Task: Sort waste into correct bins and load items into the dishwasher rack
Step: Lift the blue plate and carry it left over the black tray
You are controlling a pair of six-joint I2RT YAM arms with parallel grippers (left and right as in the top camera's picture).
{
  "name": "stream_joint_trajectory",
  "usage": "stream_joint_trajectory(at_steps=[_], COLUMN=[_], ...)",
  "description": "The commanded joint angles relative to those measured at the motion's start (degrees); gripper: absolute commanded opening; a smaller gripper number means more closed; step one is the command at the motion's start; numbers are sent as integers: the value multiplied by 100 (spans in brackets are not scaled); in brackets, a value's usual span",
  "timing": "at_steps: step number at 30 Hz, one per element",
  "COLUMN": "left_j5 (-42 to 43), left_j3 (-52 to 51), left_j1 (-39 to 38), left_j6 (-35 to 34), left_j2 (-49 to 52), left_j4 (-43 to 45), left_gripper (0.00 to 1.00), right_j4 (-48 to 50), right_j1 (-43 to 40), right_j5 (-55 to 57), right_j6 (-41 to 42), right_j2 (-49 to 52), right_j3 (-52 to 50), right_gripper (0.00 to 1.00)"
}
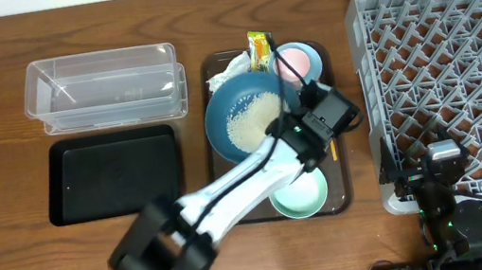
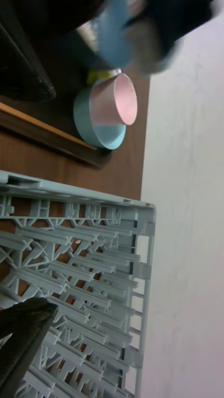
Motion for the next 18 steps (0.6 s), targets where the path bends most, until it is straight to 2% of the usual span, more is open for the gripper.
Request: stream_joint_trajectory(at_steps=[1, 10, 18], left_j5=[-181, -114, 1331], left_j3=[81, 81, 81], left_j1=[-4, 330, 1639], left_j6=[-382, -1390, -1460], left_j2=[-595, -1687, -2208], left_j4=[-151, -1038, -1591], left_gripper=[6, 6, 6], right_j4=[-22, -22, -22], right_j1=[-48, -48, -48], right_j5=[33, 33, 33], right_j6=[-44, -44, -46], right_j2=[-31, -31, -31], right_j3=[-13, -13, -13], right_gripper=[99, 99, 99])
